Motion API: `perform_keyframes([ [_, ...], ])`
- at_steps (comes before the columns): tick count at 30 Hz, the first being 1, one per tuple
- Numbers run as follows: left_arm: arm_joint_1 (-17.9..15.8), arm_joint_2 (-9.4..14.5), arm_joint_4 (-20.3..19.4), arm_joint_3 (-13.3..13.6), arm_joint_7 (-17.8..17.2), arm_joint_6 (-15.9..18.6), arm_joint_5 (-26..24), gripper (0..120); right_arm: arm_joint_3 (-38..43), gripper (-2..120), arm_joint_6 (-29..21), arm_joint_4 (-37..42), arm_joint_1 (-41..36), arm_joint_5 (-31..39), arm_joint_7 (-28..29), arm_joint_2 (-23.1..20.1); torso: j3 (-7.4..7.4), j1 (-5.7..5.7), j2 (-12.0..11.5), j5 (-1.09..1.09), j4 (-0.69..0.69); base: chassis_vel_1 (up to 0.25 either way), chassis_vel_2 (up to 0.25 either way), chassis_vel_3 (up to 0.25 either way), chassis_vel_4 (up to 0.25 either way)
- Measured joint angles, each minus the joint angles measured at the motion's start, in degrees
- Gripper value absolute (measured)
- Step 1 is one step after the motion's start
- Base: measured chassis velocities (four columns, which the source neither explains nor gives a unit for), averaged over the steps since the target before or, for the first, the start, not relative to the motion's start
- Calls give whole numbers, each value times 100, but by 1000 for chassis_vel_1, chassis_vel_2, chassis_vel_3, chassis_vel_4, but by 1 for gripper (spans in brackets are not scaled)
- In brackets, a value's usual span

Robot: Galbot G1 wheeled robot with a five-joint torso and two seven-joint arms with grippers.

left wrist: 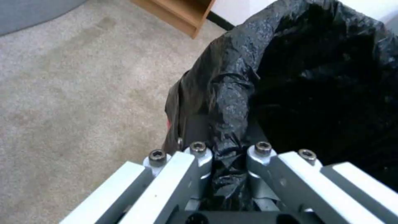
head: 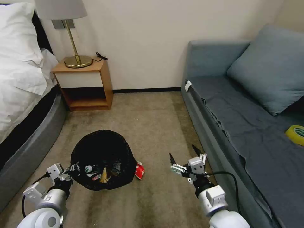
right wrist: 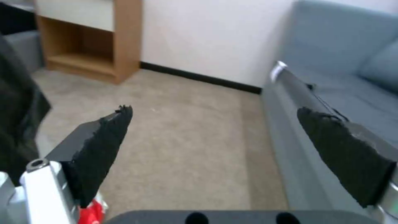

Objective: Pick up the trash bin, then pick up the garbage on the floor and place it into the trash bin.

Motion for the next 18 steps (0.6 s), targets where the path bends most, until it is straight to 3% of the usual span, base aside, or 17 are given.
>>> perform_keyframes([
  [7,-1,-33,-53,48,-8,-3,52,4,29,100,110,-10,-262,-346,88,313,0,0,0,0,0,0,0,0,0],
  [18,-3,-29,-84,11,-23,-3,48,4,13,100,67,0,-221,-293,61,260,0,0,-1,0,1,0,0,0,0],
])
